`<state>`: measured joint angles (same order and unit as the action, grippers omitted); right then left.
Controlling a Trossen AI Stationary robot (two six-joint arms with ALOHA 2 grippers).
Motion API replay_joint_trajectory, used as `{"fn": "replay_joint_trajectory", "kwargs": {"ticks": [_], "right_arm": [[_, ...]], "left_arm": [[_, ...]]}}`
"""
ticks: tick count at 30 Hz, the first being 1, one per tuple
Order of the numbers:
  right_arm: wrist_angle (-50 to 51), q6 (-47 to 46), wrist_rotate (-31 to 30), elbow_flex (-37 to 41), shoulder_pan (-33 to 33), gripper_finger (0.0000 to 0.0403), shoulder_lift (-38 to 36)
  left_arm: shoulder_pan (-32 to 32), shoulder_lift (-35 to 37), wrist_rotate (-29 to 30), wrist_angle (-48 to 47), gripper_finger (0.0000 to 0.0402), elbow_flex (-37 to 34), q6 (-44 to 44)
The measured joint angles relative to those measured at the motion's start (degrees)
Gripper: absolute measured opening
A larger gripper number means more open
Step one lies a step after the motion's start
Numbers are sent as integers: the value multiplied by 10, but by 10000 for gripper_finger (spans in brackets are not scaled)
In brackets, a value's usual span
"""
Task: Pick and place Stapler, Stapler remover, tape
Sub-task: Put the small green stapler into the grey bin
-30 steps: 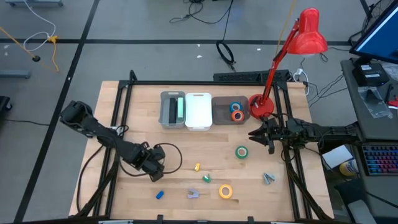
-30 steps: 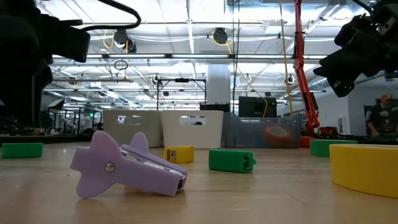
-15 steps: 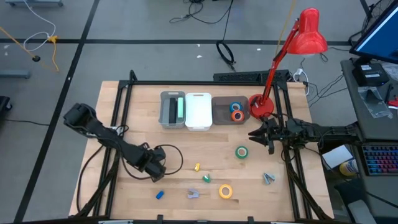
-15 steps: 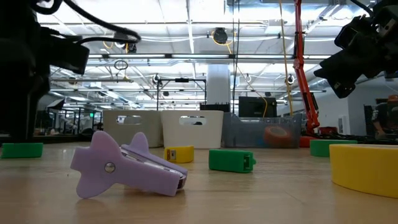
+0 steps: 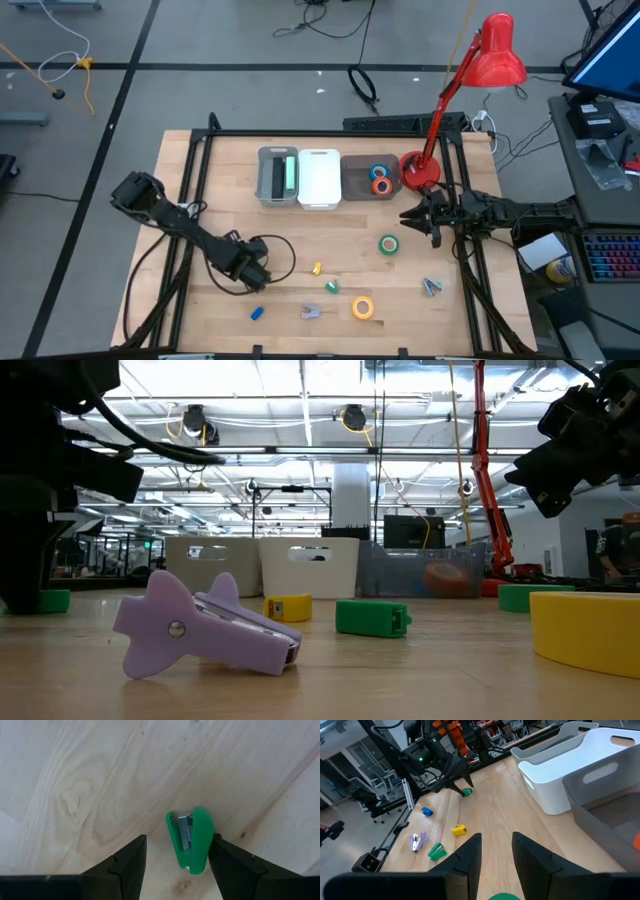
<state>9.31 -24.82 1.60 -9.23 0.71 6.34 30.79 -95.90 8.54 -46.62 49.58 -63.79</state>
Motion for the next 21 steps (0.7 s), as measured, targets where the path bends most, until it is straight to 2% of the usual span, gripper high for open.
{"fn": "replay_joint_trajectory", "kwargs": {"ticks": [10, 21], "right_arm": [[0, 1, 0, 0, 0, 100, 0], [0, 5, 0, 0, 0, 100, 0]], "left_arm": [[0, -1, 3, 18, 202, -2, 2], [0, -2, -6, 43, 81, -2, 0]]}}
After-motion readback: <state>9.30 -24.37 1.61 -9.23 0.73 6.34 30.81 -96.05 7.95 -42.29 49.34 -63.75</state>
